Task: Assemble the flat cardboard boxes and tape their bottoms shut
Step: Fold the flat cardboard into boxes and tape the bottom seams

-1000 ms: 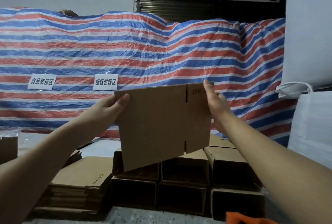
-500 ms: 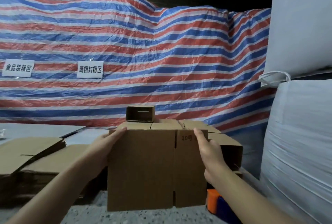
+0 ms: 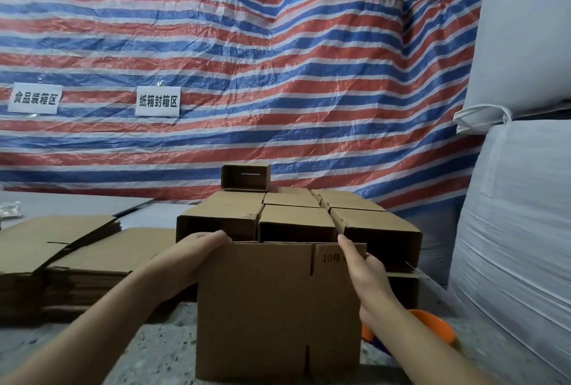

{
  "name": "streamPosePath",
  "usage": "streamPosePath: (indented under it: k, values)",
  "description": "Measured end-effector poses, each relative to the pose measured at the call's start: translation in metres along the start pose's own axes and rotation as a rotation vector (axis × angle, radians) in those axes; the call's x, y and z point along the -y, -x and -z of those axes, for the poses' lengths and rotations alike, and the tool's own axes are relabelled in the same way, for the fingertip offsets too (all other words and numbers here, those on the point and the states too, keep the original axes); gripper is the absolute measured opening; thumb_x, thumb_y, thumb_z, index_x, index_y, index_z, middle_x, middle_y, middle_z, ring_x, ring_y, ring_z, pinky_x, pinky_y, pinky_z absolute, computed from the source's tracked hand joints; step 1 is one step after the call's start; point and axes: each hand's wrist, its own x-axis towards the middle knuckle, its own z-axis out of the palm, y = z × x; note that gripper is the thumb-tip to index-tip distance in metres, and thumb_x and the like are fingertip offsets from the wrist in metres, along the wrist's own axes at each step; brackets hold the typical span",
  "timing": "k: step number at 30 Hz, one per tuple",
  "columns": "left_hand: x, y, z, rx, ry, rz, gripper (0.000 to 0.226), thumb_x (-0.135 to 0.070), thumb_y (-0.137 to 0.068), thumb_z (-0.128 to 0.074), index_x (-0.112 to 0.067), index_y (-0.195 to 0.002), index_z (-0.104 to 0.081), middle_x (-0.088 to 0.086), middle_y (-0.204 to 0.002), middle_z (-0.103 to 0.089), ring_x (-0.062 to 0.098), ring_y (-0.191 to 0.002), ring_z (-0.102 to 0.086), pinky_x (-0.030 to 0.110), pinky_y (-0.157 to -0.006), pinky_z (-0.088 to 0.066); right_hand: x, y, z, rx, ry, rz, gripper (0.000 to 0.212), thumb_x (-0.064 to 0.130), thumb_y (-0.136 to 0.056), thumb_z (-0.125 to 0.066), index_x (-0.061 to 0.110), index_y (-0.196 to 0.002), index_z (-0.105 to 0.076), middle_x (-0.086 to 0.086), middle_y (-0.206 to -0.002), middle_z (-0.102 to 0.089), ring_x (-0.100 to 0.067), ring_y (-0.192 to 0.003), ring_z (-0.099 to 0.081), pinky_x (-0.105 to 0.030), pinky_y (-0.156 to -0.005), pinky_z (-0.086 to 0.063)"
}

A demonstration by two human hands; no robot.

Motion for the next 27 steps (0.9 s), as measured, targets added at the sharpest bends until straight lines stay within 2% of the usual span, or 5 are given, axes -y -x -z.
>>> streamPosePath:
  k: [6, 15, 19, 22, 27]
  values:
    - [-0.006, 0.001, -0.009, 0.069, 0.057, 0.032, 0.036, -0.036, -0.095, -0.057, -0.009, -0.116, -0.070, 0.020, -0.112, -0.070, 0.025, -0.093, -0.067, 0.035, -0.081, -0.053, 0.000, 0.001, -0.004, -0.060, -0.031, -0.011, 0.044, 0.056, -0.090, -0.063, 0.013, -0.099, -0.066, -0.010, -0.098, -0.073, -0.028, -0.094, -0.066, -0.040, -0.080, -0.052]
    - [-0.009, 0.006, -0.020, -0.011, 0.099, 0.018, 0.029, -0.031, -0.099, -0.050, -0.023, -0.109, -0.076, 0.013, -0.102, -0.075, 0.028, -0.100, -0.069, 0.036, -0.077, -0.055, -0.008, 0.007, -0.008, -0.066, -0.089, 0.109, 0.039, 0.053, -0.094, -0.057, 0.016, -0.103, -0.059, -0.017, -0.103, -0.069, -0.031, -0.096, -0.065, -0.045, -0.087, -0.052]
    - [-0.013, 0.006, -0.034, -0.085, 0.207, -0.001, 0.027, -0.030, -0.101, -0.049, -0.030, -0.119, -0.069, 0.011, -0.105, -0.074, 0.029, -0.101, -0.069, 0.036, -0.072, -0.058, -0.001, 0.003, -0.006, 0.179, -0.112, 0.174, 0.058, 0.063, -0.087, -0.050, 0.008, -0.100, -0.065, -0.022, -0.099, -0.069, -0.036, -0.095, -0.067, -0.048, -0.089, -0.053]
    - [-0.007, 0.006, -0.048, -0.161, 0.349, 0.030, 0.025, -0.029, -0.103, -0.043, -0.030, -0.123, -0.059, 0.014, -0.114, -0.067, 0.030, -0.102, -0.065, 0.035, -0.068, -0.054, 0.000, -0.003, -0.002, 0.425, -0.125, 0.118, 0.054, 0.058, -0.094, -0.041, 0.015, -0.079, -0.070, -0.012, -0.076, -0.066, -0.025, -0.071, -0.066, -0.035, -0.067, -0.053]
    - [0.013, 0.004, -0.057, -0.164, 0.335, 0.030, 0.039, -0.047, -0.100, -0.039, -0.021, -0.111, -0.067, 0.014, -0.102, -0.073, 0.029, -0.101, -0.066, 0.040, -0.083, -0.051, -0.012, -0.009, 0.007, 0.472, -0.124, 0.070, 0.060, 0.058, -0.098, -0.034, 0.021, -0.073, -0.075, -0.008, -0.076, -0.071, -0.018, -0.072, -0.070, -0.031, -0.069, -0.057]
